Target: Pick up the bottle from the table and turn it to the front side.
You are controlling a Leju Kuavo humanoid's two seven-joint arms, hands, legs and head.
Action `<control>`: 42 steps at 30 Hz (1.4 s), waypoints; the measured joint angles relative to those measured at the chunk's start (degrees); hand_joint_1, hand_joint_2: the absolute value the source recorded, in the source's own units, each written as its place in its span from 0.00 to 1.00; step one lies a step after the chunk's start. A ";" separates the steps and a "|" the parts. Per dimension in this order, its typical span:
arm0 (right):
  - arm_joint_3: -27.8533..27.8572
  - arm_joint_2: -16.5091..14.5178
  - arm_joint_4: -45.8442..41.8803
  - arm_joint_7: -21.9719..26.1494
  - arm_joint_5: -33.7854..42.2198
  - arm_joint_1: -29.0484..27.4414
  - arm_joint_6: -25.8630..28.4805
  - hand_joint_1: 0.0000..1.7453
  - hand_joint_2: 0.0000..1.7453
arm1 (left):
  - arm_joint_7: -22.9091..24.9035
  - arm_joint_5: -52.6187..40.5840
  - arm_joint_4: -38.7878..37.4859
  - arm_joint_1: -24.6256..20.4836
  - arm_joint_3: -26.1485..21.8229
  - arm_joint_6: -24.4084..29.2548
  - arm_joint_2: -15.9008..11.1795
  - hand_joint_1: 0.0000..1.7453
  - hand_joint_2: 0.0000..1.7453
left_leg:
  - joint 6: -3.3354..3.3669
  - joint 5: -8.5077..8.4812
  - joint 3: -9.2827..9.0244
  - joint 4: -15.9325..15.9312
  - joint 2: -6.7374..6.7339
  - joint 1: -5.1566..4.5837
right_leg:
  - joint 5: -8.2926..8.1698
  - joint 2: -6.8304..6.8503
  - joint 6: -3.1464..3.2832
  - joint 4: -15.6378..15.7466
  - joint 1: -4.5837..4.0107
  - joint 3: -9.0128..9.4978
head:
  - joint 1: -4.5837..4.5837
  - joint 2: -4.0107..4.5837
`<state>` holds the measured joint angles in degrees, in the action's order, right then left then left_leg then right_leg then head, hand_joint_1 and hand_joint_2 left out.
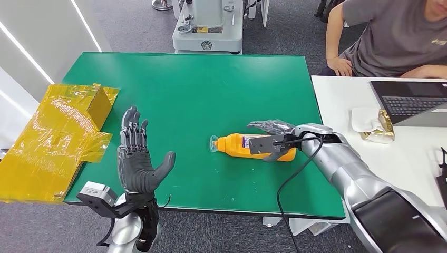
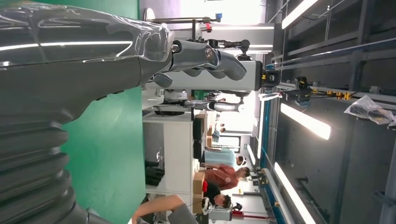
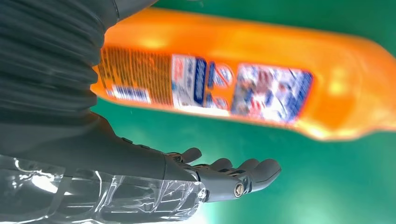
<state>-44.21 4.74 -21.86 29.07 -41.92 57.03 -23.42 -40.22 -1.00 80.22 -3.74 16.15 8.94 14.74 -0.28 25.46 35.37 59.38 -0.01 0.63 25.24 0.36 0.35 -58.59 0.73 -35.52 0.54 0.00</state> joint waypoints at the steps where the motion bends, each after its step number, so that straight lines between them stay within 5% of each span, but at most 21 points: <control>1: -0.43 0.33 0.21 -0.02 -0.02 -0.14 -0.34 0.00 1.00 | 0.00 0.02 0.00 0.05 0.00 0.09 -0.02 0.00 1.00 | 0.00 0.00 0.00 0.00 0.00 0.00 | 0.00 0.00 0.00 0.00 0.00 0.00 | 0.00 0.00; 23: -4.08 5.80 1.40 -0.20 1.31 -1.93 -0.58 0.00 1.00 | 0.00 0.09 0.00 1.63 0.00 0.33 -0.29 0.00 1.00 | 0.04 0.03 0.00 0.00 -0.02 0.00 | 0.00 -0.02 -0.01 0.01 0.00 0.00 | -0.01 0.00; 24: -4.11 5.82 1.40 -0.20 1.31 -2.00 -0.52 0.05 1.00 | 0.00 0.09 0.00 1.64 0.00 0.32 -0.29 0.00 1.00 | 0.04 0.03 0.00 0.01 -0.02 0.00 | 0.00 -0.02 -0.01 0.01 0.00 0.00 | -0.01 0.00; 28: -4.23 5.86 1.40 -0.16 1.34 -2.39 0.36 0.76 1.00 | 0.00 0.09 0.00 1.68 0.00 0.30 -0.29 0.00 1.00 | 0.04 0.03 0.00 0.01 -0.01 0.00 | 0.00 -0.01 -0.01 0.01 0.00 0.00 | -0.01 0.00; 29: -4.26 5.86 1.40 -0.13 1.42 -2.49 0.62 0.77 1.00 | 0.00 0.09 0.00 1.69 0.00 0.29 -0.29 0.00 1.00 | 0.04 0.03 0.00 0.01 -0.01 0.00 | 0.00 -0.01 -0.01 0.01 0.00 0.00 | -0.01 0.00; 35: -4.44 5.97 1.36 -0.02 2.21 -2.83 1.74 0.72 1.00 | 0.00 0.12 0.00 1.83 0.00 0.01 -0.31 0.00 1.00 | 0.04 0.03 0.00 0.01 -0.02 0.00 | 0.00 -0.01 -0.01 0.01 0.00 0.00 | -0.01 0.00; 40: -4.53 6.32 1.17 0.19 2.49 -3.17 2.74 0.49 1.00 | 0.00 0.21 0.00 1.94 0.00 -0.13 -0.32 0.00 1.00 | 0.04 0.03 0.00 0.01 -0.01 0.00 | 0.00 -0.01 -0.01 0.02 0.00 0.00 | 0.00 0.00; 42: -4.58 6.49 1.05 0.24 2.80 -3.27 2.93 0.30 1.00 | 0.00 0.23 0.00 1.95 0.00 -0.14 -0.32 0.00 1.00 | 0.04 0.03 0.00 0.01 -0.01 -0.01 | 0.00 -0.01 -0.01 0.02 0.00 0.01 | 0.00 0.00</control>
<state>-48.78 11.23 -20.81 29.30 -39.12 53.76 -20.49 -40.22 -0.77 80.21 -1.78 16.15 8.80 14.41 -0.24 25.49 35.37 59.39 -0.03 0.62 25.25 0.35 0.35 -58.57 0.73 -35.51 0.54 0.00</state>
